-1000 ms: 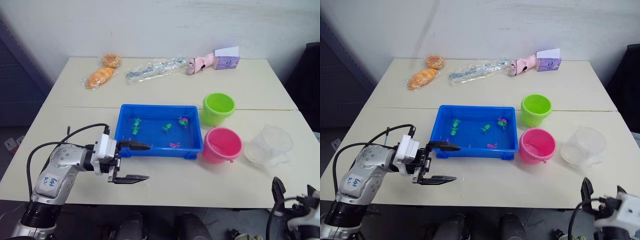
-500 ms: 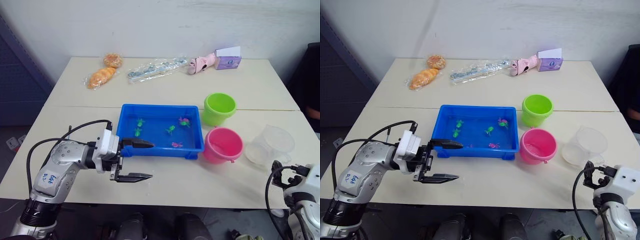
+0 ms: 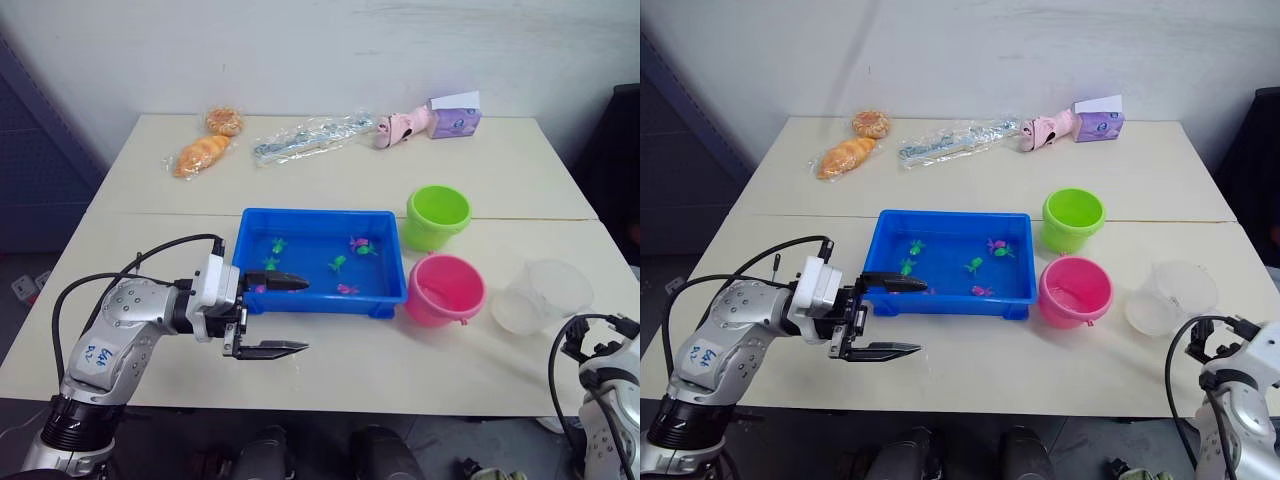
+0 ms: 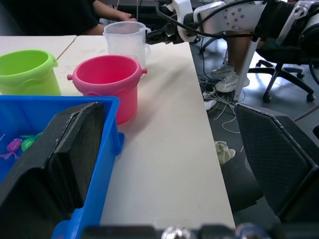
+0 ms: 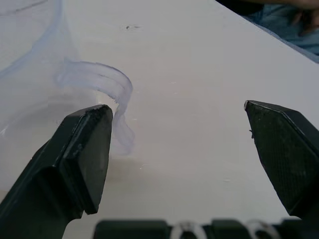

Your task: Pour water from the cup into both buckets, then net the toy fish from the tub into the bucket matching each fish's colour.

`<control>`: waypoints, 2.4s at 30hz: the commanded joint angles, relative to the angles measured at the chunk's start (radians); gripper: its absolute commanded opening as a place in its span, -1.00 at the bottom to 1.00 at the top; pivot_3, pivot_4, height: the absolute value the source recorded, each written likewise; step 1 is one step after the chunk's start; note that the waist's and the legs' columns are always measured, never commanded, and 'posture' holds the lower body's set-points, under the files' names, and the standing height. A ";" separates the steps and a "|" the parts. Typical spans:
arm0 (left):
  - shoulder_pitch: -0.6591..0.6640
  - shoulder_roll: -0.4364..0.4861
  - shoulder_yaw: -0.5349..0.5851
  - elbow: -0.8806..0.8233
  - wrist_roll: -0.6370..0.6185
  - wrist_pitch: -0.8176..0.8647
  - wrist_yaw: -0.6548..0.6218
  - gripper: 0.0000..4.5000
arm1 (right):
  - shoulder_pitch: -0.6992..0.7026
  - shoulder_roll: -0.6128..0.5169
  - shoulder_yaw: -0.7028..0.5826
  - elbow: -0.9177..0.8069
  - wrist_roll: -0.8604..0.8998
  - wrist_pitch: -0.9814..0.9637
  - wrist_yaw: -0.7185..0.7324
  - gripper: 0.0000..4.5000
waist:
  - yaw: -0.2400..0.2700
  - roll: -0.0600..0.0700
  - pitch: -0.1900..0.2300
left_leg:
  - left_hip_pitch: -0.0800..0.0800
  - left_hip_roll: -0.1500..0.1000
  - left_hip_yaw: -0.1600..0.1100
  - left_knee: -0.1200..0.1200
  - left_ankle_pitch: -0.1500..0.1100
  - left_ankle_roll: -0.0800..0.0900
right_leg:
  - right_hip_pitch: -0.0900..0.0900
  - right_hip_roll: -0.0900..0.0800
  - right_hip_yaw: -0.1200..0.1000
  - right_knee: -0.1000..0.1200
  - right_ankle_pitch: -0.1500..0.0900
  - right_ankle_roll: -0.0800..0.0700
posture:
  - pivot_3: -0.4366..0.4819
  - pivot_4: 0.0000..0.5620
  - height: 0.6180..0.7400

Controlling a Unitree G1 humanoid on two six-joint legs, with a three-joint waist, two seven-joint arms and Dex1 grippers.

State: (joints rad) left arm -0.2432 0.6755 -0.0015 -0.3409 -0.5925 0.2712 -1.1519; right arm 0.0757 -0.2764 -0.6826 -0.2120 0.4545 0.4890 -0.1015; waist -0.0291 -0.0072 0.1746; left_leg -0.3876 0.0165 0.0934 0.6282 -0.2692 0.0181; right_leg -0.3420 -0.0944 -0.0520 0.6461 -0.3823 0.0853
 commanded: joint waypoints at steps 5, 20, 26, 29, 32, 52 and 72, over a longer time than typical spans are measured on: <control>-0.036 -0.014 -0.003 -0.004 0.014 -0.023 0.002 0.99 | -0.048 -0.058 -0.053 0.093 0.035 -0.026 0.042 1.00 | 0.001 0.000 0.000 | 0.000 0.000 0.000 0.000 0.000 0.000 | 0.000 0.000 0.000 0.000 0.000 0.000 | -0.05 -0.47 1.00; -0.087 -0.071 -0.041 0.067 0.060 -0.071 -0.009 1.00 | -0.077 -0.066 -0.062 0.199 0.089 -0.181 0.206 -0.95 | 0.001 0.001 0.001 | 0.000 0.000 0.000 0.000 0.000 0.000 | 0.000 0.000 0.000 0.000 0.000 0.000 | -0.05 -0.47 1.00; -0.104 -0.107 -0.046 0.106 0.065 -0.085 -0.001 1.00 | -0.061 -0.066 -0.058 0.147 0.126 -0.228 0.239 -0.99 | 0.003 0.001 0.001 | 0.000 0.000 0.000 0.000 0.000 0.001 | 0.000 0.000 0.000 -0.001 0.000 0.001 | -0.05 -0.47 1.00; -0.104 -0.120 -0.040 0.116 0.058 -0.077 0.009 1.00 | -0.034 -0.106 -0.062 0.067 0.109 -0.248 0.251 -0.99 | 0.002 0.002 0.001 | -0.001 0.000 0.000 0.000 0.000 0.001 | 0.000 0.000 0.000 -0.001 0.000 0.001 | -0.05 -0.47 1.00; -0.099 -0.132 -0.036 0.126 0.056 -0.073 0.018 1.00 | -0.011 -0.170 -0.060 -0.014 0.094 -0.220 0.264 -0.99 | 0.000 0.002 0.002 | -0.001 0.000 0.000 0.000 0.000 0.001 | 0.000 0.000 0.000 -0.001 0.000 0.001 | -0.05 -0.47 1.00; -0.127 -0.188 -0.056 0.188 0.061 -0.058 0.003 1.00 | 0.067 -0.445 0.080 -0.325 -0.199 -0.166 0.397 -0.99 | 0.004 0.000 0.004 | -0.001 0.000 0.000 0.000 0.001 0.000 | 0.000 0.001 0.000 -0.002 0.000 0.002 | -0.05 -0.47 1.00; -0.136 -0.202 -0.056 0.190 0.088 -0.069 0.022 1.00 | 0.060 -0.401 0.166 -0.251 -0.489 -0.425 0.398 -0.99 | 0.003 -0.001 0.004 | -0.001 0.000 0.000 0.000 0.001 -0.001 | 0.000 0.001 -0.001 -0.002 0.000 0.002 | -0.05 -0.47 1.00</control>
State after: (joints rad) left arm -0.3680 0.4780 -0.0593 -0.1404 -0.5034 0.2161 -1.1348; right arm 0.1442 -0.6797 -0.5071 -0.4529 -0.0228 0.0953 0.3110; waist -0.0260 -0.0080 0.1791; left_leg -0.3887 0.0164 0.0933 0.6288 -0.2679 0.0172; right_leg -0.3418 -0.0934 -0.0527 0.6442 -0.3827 0.0876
